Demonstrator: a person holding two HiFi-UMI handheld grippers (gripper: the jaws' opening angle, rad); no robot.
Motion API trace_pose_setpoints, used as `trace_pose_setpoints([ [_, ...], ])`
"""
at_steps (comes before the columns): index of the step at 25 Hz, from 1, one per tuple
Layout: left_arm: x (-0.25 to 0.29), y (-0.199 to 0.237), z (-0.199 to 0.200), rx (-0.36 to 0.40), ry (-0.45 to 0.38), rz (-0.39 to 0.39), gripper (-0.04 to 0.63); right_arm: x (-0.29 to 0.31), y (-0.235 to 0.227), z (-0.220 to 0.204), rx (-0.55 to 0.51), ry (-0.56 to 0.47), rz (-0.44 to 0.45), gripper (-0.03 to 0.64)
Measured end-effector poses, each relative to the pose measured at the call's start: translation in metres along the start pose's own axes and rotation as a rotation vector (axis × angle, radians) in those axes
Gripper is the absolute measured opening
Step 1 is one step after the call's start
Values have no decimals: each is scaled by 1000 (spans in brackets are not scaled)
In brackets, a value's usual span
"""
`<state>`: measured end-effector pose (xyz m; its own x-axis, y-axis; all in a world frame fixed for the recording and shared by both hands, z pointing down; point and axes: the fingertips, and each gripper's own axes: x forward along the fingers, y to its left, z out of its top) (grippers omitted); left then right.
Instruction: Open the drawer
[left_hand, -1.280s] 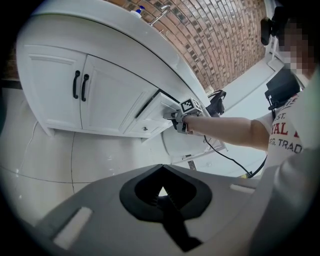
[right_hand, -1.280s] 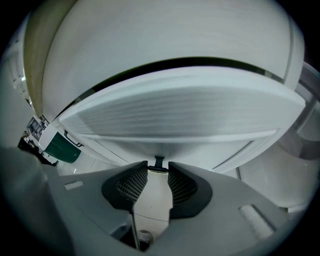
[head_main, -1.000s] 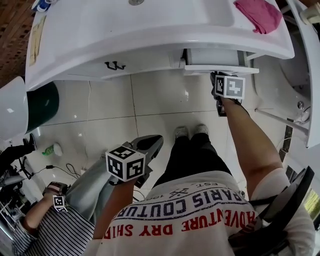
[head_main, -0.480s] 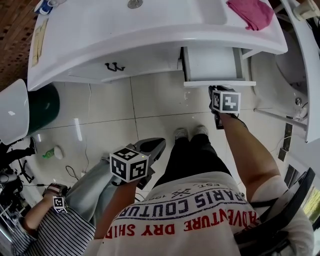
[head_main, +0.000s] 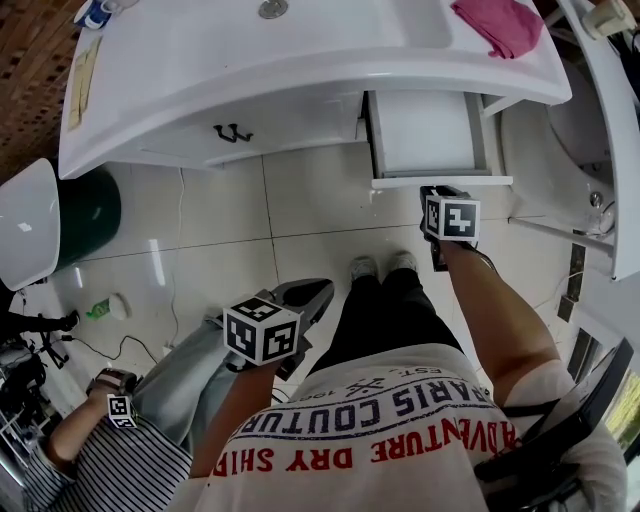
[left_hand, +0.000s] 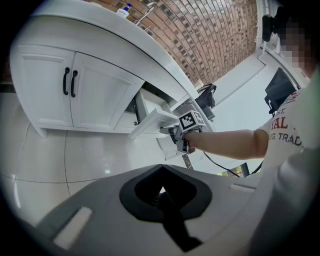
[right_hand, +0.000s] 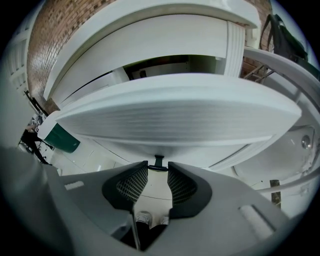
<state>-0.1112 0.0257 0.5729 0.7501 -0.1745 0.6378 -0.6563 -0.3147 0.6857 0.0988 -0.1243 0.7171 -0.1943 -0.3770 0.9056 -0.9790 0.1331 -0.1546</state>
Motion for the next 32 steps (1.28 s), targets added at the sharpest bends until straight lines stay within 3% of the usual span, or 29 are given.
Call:
trace_pose_setpoints([
  [6, -1, -1, 1, 4, 1, -4, -9, 0, 0, 1, 10, 5, 7, 138],
  [7, -1, 0, 1, 6, 4, -6, -9, 0, 2, 2, 13, 4, 18, 147],
  [9, -1, 0, 0, 6, 10, -7, -9, -1, 4, 4, 13, 9, 48, 224],
  [14, 3, -8, 4, 13, 20, -49, -9, -22, 8, 0, -29, 39, 112, 235],
  [18, 1, -25, 6, 24, 28, -89, -9, -69, 32, -35, 6, 60, 291, 232],
  [20, 1, -33, 6, 58, 41, -86, -9, -103, 47, -50, 85, 57, 415, 193],
  [23, -4, -58, 6, 86, 43, -117, -9, -160, 70, -55, 153, 18, 545, 83],
  [24, -8, -68, 7, 96, 37, -128, -9, -180, 78, -53, 154, -2, 585, 24],
  [25, -11, -78, 8, 110, 30, -134, -9, -199, 87, -51, 150, -20, 626, 9],
  [29, -20, -120, 0, 167, -12, -121, -9, -271, 109, -58, 91, -66, 783, 9],
  [32, -19, -163, -19, 205, -58, -94, -9, -328, 105, -78, -2, -119, 846, 8],
])
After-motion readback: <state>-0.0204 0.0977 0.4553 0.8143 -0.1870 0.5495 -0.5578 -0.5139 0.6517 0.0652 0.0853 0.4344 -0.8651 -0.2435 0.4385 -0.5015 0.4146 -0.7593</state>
